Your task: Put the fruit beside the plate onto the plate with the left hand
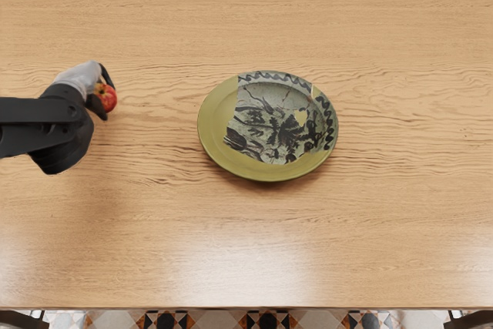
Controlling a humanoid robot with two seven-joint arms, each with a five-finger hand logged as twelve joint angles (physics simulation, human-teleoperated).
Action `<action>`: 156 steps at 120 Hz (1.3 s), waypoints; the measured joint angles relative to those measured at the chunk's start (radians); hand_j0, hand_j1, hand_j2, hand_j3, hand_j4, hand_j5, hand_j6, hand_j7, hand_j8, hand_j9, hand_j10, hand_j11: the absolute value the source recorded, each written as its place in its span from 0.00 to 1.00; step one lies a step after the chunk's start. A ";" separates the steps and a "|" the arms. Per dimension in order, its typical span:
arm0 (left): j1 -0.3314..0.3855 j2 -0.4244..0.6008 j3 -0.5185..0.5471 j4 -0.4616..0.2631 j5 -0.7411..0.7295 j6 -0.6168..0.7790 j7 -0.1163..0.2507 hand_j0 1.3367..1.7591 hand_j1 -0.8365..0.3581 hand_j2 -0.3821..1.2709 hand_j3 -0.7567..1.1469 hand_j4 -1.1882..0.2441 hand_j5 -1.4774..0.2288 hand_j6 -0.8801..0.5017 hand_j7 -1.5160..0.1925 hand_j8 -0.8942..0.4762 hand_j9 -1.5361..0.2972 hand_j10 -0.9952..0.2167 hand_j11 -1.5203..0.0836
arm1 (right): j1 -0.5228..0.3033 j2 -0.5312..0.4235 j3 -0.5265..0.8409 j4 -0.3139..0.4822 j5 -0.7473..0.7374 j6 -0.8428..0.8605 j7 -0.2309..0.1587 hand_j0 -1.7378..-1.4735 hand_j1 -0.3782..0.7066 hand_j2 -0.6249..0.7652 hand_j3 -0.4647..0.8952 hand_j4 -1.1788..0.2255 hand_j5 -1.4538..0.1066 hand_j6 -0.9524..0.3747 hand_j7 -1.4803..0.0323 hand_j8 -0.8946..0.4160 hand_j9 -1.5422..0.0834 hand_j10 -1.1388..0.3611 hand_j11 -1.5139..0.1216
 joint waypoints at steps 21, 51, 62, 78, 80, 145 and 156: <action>-0.032 0.018 -0.094 -0.120 -0.005 -0.003 0.000 0.73 0.37 0.48 0.40 0.59 0.11 0.52 0.19 0.45 0.20 0.13 0.22 | 0.000 0.000 0.000 0.001 0.000 0.000 0.000 0.30 0.07 0.44 0.34 0.81 0.90 0.69 0.95 0.65 0.92 0.73 0.90; -0.069 0.000 -0.230 -0.201 -0.028 -0.003 0.000 0.73 0.38 0.47 0.40 0.59 0.11 0.52 0.19 0.45 0.20 0.12 0.21 | 0.000 0.000 -0.001 0.000 0.000 0.000 0.000 0.30 0.07 0.44 0.34 0.81 0.90 0.69 0.95 0.65 0.92 0.73 0.90; -0.072 -0.039 -0.269 -0.215 -0.036 -0.003 0.000 0.73 0.37 0.49 0.40 0.60 0.10 0.52 0.18 0.45 0.20 0.12 0.21 | 0.000 0.000 -0.001 0.000 0.000 0.000 0.000 0.30 0.07 0.44 0.34 0.81 0.90 0.69 0.95 0.65 0.92 0.73 0.90; -0.095 -0.130 -0.308 -0.223 -0.054 -0.003 0.000 0.73 0.40 0.45 0.40 0.60 0.10 0.51 0.18 0.45 0.20 0.12 0.21 | 0.000 0.000 -0.001 0.000 0.000 0.000 0.000 0.30 0.07 0.44 0.34 0.81 0.90 0.69 0.95 0.65 0.92 0.73 0.90; -0.097 -0.144 -0.311 -0.224 -0.058 -0.002 0.000 0.73 0.40 0.45 0.40 0.59 0.11 0.50 0.18 0.44 0.20 0.12 0.21 | 0.000 0.000 -0.001 0.000 0.000 0.000 0.000 0.30 0.07 0.44 0.34 0.81 0.90 0.69 0.95 0.65 0.92 0.73 0.90; -0.058 -0.375 -0.288 -0.093 -0.096 0.001 -0.001 0.73 0.39 0.50 0.40 0.56 0.12 0.50 0.17 0.42 0.20 0.12 0.21 | 0.000 0.000 -0.001 -0.002 0.000 -0.001 0.002 0.30 0.07 0.44 0.34 0.81 0.90 0.69 0.95 0.65 0.92 0.73 0.90; -0.048 -0.381 -0.285 -0.082 -0.094 0.002 0.000 0.73 0.41 0.48 0.40 0.53 0.13 0.48 0.18 0.42 0.20 0.12 0.21 | 0.000 0.000 -0.001 -0.002 0.000 -0.001 0.002 0.30 0.07 0.44 0.34 0.81 0.90 0.69 0.95 0.65 0.92 0.73 0.90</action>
